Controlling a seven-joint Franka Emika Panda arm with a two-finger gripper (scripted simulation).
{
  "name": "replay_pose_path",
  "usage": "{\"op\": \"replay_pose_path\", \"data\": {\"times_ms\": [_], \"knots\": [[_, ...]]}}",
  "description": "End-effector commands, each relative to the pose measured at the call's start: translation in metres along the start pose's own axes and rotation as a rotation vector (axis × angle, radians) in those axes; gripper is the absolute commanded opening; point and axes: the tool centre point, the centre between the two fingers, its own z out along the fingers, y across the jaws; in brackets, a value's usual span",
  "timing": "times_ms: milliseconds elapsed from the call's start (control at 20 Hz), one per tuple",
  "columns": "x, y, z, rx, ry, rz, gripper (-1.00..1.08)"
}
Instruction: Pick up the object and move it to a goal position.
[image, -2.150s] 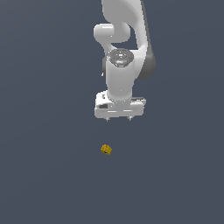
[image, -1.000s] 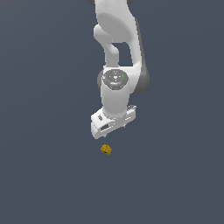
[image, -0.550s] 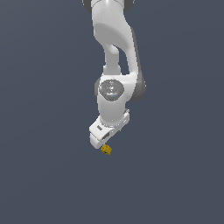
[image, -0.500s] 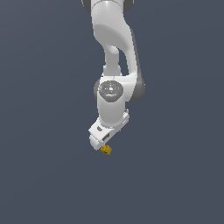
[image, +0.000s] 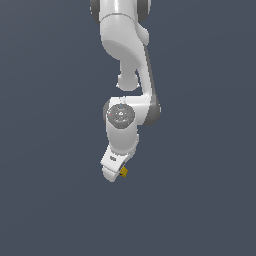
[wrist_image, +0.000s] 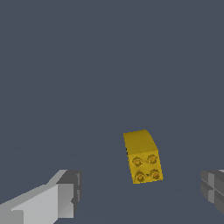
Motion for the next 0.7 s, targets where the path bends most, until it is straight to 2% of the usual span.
{"op": "replay_pose_path", "data": {"times_ms": [0, 300, 650], "knots": [[-0.001, 0.004, 0.005, 0.000, 0.001, -0.054, 1.00], [-0.003, 0.012, 0.014, -0.001, 0.002, -0.140, 1.00], [-0.004, 0.015, 0.018, -0.001, 0.003, -0.180, 1.00]]}}
